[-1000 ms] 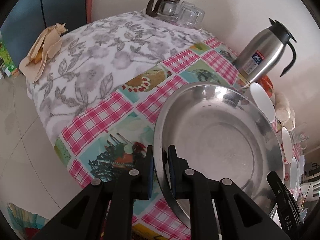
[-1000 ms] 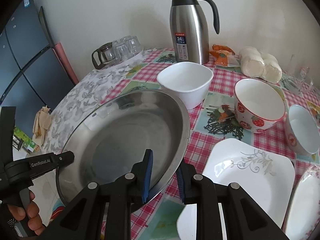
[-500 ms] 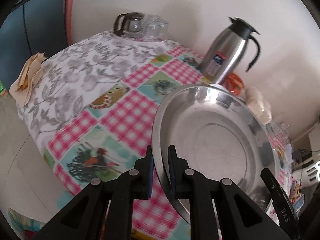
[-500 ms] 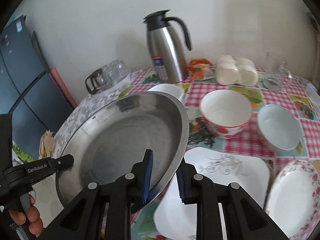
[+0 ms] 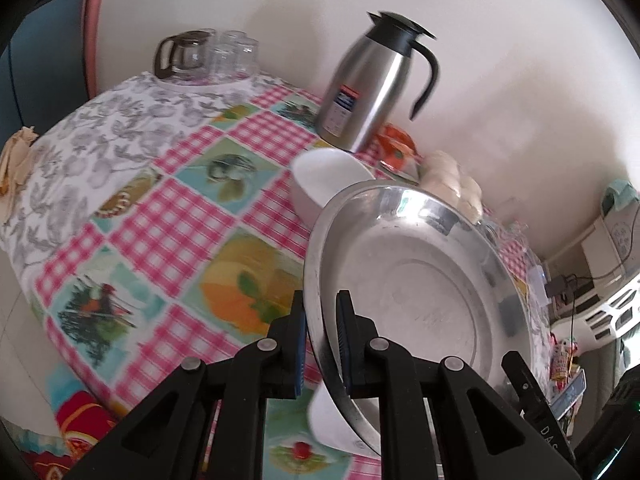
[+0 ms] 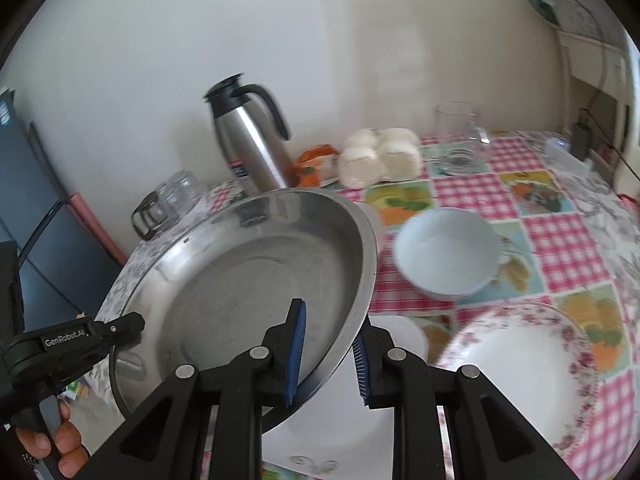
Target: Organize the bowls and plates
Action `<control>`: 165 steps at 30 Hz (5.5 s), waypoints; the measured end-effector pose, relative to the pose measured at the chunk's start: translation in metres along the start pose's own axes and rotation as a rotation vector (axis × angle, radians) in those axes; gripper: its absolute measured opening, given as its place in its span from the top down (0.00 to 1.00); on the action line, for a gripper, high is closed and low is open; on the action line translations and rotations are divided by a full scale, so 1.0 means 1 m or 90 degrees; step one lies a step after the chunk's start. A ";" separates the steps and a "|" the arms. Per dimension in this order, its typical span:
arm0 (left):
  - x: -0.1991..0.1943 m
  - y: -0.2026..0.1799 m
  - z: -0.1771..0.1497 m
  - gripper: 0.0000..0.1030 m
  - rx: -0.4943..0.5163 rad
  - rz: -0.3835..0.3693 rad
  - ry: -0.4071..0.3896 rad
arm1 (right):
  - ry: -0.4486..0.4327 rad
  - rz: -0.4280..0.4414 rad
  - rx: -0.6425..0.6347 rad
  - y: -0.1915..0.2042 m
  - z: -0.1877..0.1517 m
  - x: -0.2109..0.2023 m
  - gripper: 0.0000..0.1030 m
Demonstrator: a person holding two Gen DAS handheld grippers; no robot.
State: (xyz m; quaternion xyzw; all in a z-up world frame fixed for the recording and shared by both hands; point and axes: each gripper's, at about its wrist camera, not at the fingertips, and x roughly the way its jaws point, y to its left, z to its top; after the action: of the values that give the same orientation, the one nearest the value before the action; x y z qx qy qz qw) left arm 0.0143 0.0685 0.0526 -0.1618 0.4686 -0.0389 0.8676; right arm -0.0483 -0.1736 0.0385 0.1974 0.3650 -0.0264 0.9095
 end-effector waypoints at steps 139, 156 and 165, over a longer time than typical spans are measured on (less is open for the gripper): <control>0.067 0.002 -0.061 0.85 -0.008 -0.012 0.249 | 0.258 -0.162 -0.022 -0.028 -0.071 0.032 0.72; 0.059 0.002 -0.058 0.85 0.000 -0.012 0.239 | 0.261 -0.160 -0.033 -0.023 -0.073 0.033 0.71; 0.046 0.002 -0.058 0.85 0.000 -0.016 0.228 | 0.269 -0.153 -0.027 -0.023 -0.074 0.028 0.70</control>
State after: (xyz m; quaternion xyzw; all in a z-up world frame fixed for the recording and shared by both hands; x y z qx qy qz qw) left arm -0.0083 0.0459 -0.0143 -0.1582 0.6137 -0.0781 0.7696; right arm -0.0809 -0.1642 -0.0368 0.1343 0.5684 -0.0848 0.8073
